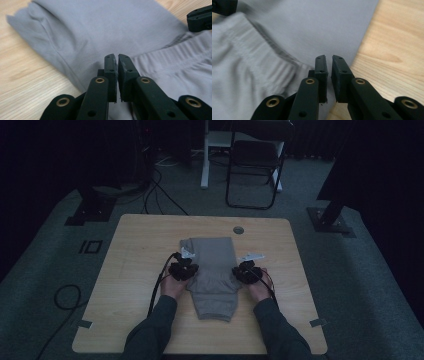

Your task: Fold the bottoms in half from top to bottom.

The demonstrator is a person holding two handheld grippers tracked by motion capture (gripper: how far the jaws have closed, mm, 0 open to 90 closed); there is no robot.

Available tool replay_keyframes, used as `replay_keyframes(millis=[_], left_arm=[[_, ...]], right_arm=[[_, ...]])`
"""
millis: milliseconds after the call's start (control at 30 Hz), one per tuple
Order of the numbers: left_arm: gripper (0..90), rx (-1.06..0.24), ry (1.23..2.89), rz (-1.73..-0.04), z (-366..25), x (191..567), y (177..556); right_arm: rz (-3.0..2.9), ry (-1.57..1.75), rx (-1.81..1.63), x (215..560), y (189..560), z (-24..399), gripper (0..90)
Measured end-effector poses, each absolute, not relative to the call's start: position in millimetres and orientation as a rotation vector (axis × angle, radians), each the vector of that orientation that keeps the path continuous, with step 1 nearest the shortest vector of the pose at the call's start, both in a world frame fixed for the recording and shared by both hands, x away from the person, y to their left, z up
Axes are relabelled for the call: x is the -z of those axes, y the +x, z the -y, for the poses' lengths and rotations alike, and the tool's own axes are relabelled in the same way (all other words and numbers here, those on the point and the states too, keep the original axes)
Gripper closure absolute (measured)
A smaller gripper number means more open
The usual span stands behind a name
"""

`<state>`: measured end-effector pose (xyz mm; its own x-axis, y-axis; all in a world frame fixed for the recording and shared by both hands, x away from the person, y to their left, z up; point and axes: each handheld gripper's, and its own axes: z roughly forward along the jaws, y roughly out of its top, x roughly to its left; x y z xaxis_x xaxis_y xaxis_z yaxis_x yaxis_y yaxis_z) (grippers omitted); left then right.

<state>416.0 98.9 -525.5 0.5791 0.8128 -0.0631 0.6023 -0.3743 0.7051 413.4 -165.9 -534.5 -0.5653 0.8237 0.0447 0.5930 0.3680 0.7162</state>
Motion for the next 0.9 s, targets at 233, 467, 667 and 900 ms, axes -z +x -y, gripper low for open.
replay_keyframes(millis=[233, 467, 667, 900], left_arm=[[82.8, -0.343, 2.131, -1.139, -96.4, 539.7, 418.3], [76.3, -0.303, 2.085, -1.081, -99.4, 530.2, 402.2], [73.7, -0.277, 2.074, -1.053, -100.0, 531.5, 386.4], [73.7, -0.251, 2.075, -1.016, -98.4, 531.5, 372.9]], right_arm=[[-2.363, 1.268, -1.099, 545.4, 418.7, 167.7, 81.7], [-2.378, 1.274, -1.263, 542.8, 412.2, 178.7, 79.4], [-2.388, 1.226, -1.326, 537.6, 398.0, 183.0, 76.7], [-2.432, 1.163, -1.363, 532.5, 388.1, 182.3, 74.7]])
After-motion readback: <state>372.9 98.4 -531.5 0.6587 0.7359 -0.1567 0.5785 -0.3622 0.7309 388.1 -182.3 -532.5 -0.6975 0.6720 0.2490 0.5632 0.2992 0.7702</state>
